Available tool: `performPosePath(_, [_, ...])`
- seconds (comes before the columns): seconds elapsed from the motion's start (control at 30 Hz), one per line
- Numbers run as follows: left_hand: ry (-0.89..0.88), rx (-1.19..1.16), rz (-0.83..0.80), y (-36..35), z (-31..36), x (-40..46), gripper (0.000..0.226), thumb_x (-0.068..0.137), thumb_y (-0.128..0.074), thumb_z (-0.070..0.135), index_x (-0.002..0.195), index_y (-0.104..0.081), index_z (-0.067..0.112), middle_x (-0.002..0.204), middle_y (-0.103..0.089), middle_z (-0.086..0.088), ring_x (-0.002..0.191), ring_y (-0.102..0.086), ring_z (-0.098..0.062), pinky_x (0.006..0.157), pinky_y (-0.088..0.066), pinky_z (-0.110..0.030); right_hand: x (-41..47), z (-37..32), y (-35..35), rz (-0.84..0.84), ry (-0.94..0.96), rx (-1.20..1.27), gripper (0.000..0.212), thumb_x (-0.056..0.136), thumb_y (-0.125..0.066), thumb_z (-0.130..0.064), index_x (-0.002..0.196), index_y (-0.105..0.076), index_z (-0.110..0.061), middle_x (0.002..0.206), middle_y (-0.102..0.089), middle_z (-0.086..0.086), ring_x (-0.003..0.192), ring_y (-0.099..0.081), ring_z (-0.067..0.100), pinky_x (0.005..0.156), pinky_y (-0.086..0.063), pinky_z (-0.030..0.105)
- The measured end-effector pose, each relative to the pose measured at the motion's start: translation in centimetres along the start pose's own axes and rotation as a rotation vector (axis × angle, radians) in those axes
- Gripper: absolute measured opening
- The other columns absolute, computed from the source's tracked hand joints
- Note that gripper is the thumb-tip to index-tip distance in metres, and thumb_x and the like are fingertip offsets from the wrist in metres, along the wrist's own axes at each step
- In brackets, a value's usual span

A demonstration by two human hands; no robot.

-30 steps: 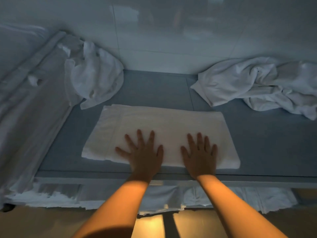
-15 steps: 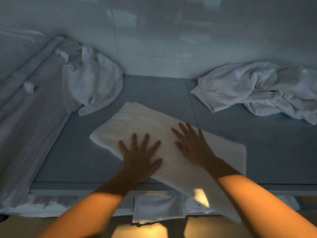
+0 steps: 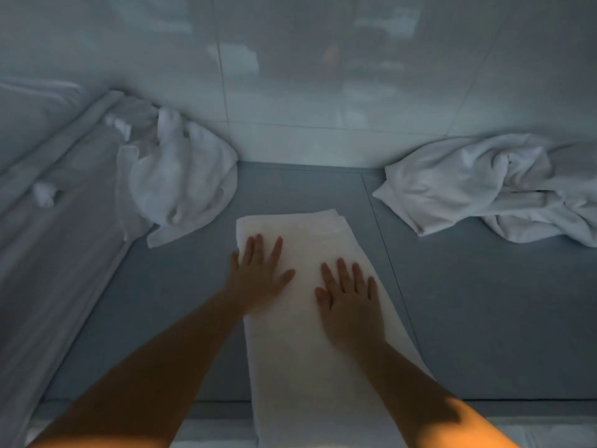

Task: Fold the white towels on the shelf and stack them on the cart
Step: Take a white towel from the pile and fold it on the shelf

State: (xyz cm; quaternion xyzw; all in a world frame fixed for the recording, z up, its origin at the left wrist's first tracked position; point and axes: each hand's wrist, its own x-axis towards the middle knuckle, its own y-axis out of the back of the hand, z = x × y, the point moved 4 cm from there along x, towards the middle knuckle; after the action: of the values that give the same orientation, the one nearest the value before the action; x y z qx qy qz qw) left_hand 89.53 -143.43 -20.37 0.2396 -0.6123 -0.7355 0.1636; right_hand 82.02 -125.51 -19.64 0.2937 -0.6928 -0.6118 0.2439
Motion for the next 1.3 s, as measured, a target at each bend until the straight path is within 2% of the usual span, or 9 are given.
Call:
performPosePath(0.1, [0.103,-0.062,0.068,0.2,0.0,1.7,0.081,0.093,-0.022,0.064,0.151,0.012,0.018,0.157,0.018,-0.017,0.145,0.017,-0.031,0.117,0.003,-0.052,-0.7,-0.3,-0.4,-0.007,-0.032,0.011,0.057,0.099,-0.009,-0.051,0.15,0.009,-0.034,0.159,0.013,-0.002,0.146,0.016,0.024,0.118,0.009,0.046])
performPosePath(0.23, [0.089,-0.031,0.177,-0.8,-0.1,2.6,0.086,0.087,-0.02,0.07,0.152,0.003,0.018,0.159,0.011,-0.016,0.146,0.012,-0.032,0.115,0.007,-0.051,1.1,-0.2,-0.2,-0.025,-0.015,0.004,0.055,0.101,-0.017,-0.043,0.152,-0.001,-0.028,0.161,0.006,0.002,0.147,0.008,0.025,0.117,0.008,0.041])
performPosePath(0.37, [0.082,-0.02,0.218,-1.2,-0.2,3.3,0.087,0.083,-0.017,0.072,0.153,-0.002,0.022,0.16,0.005,-0.014,0.147,0.007,-0.03,0.115,0.004,-0.051,6.5,-3.3,1.3,0.031,0.211,0.189,0.053,0.101,-0.031,-0.015,0.151,-0.017,-0.018,0.16,-0.01,0.001,0.147,-0.004,0.012,0.116,0.004,0.024])
performPosePath(0.47, [0.07,0.021,0.209,-1.5,-0.3,3.6,0.09,0.078,-0.01,0.07,0.153,0.0,0.021,0.16,0.003,-0.015,0.146,0.005,-0.032,0.116,0.001,-0.052,10.5,-6.2,1.1,-0.059,0.33,0.247,0.056,0.097,-0.036,-0.007,0.15,-0.022,-0.017,0.159,-0.013,0.0,0.147,-0.007,0.01,0.115,0.003,0.024])
performPosePath(0.63, [0.072,0.0,0.24,-1.6,-0.3,3.4,0.089,0.081,-0.01,0.074,0.153,-0.001,0.022,0.16,0.004,-0.013,0.147,0.007,-0.029,0.114,0.003,-0.052,13.0,-3.6,-0.2,-0.034,0.238,0.018,0.049,0.103,-0.022,-0.04,0.15,-0.011,-0.039,0.16,-0.003,-0.011,0.147,0.0,0.012,0.118,0.003,0.041])
performPosePath(0.9, [0.073,-0.026,0.252,-1.7,-0.1,3.3,0.091,0.078,-0.006,0.074,0.153,0.0,0.024,0.16,0.006,-0.011,0.147,0.009,-0.026,0.113,0.008,-0.053,12.3,5.9,2.0,-0.183,-0.161,-0.11,0.051,0.102,-0.011,-0.041,0.151,0.004,-0.035,0.161,0.007,-0.005,0.147,0.005,0.019,0.115,0.003,0.055])
performPosePath(1.03, [0.077,-0.031,0.24,-1.7,0.2,3.9,0.092,0.077,-0.008,0.074,0.153,-0.002,0.023,0.16,0.005,-0.013,0.147,0.009,-0.028,0.113,0.006,-0.055,8.8,1.0,2.1,0.074,0.051,-0.141,0.054,0.101,-0.02,-0.039,0.152,-0.004,-0.032,0.16,0.009,-0.004,0.147,0.012,0.018,0.114,0.011,0.05])
performPosePath(1.1, [0.067,-0.024,0.233,-1.5,0.2,4.4,0.09,0.079,-0.009,0.075,0.153,-0.002,0.024,0.16,0.005,-0.012,0.147,0.008,-0.027,0.113,0.005,-0.056,5.9,-1.7,0.4,0.043,0.177,-0.067,0.053,0.1,-0.018,-0.045,0.15,-0.004,-0.039,0.16,0.008,-0.008,0.146,0.015,0.017,0.113,0.016,0.049])
performPosePath(1.3, [0.034,0.004,0.152,0.0,0.2,5.8,0.074,0.091,-0.011,0.066,0.153,-0.001,0.027,0.161,0.005,-0.006,0.147,0.008,-0.022,0.114,0.008,-0.056,4.9,-1.4,-0.5,0.015,0.064,-0.041,0.052,0.097,-0.009,-0.055,0.147,0.001,-0.048,0.16,0.005,-0.013,0.147,0.012,0.017,0.113,0.01,0.058])
